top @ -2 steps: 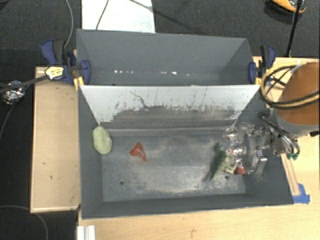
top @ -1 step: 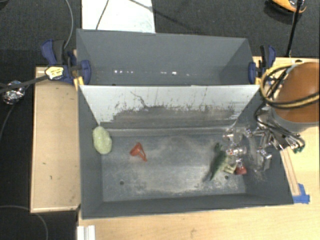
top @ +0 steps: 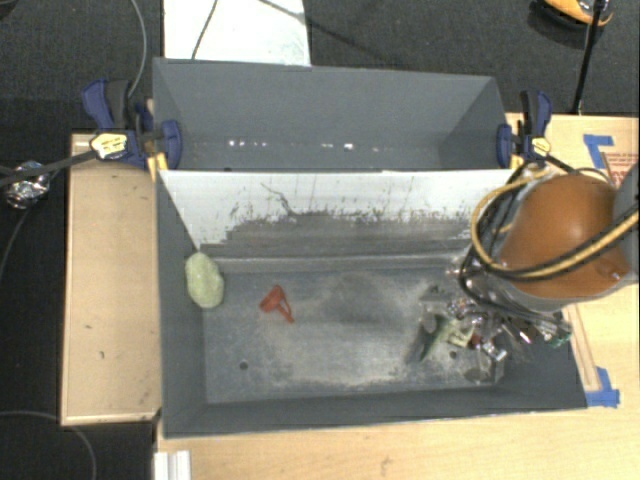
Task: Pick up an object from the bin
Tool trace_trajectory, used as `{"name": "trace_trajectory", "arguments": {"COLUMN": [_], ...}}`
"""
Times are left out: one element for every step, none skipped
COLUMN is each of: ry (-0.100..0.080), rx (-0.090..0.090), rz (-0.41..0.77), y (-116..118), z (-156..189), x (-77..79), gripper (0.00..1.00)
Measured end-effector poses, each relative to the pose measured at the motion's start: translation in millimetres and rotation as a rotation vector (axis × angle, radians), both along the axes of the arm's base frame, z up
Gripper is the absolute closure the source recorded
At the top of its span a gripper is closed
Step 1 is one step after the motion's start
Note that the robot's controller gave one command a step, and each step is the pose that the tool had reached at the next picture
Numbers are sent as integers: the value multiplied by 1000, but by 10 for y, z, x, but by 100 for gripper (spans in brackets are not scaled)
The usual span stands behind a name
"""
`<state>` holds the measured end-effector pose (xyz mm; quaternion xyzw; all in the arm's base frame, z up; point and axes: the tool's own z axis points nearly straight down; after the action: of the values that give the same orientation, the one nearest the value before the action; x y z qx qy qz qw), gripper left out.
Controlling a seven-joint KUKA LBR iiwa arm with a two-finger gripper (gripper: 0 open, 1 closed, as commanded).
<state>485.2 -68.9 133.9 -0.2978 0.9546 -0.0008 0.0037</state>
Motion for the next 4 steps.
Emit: {"name": "trace_trajectory", "arguments": {"ry": [-5, -17, -17, -15], "rx": [2, -6, -7, -6], "rz": [-325, 235, 359, 472], "y": [-476, -324, -279, -252], "z": [-389, -530, -542, -520], "x": [377, 553, 566, 561], "gripper": [0, 100, 100, 100]}}
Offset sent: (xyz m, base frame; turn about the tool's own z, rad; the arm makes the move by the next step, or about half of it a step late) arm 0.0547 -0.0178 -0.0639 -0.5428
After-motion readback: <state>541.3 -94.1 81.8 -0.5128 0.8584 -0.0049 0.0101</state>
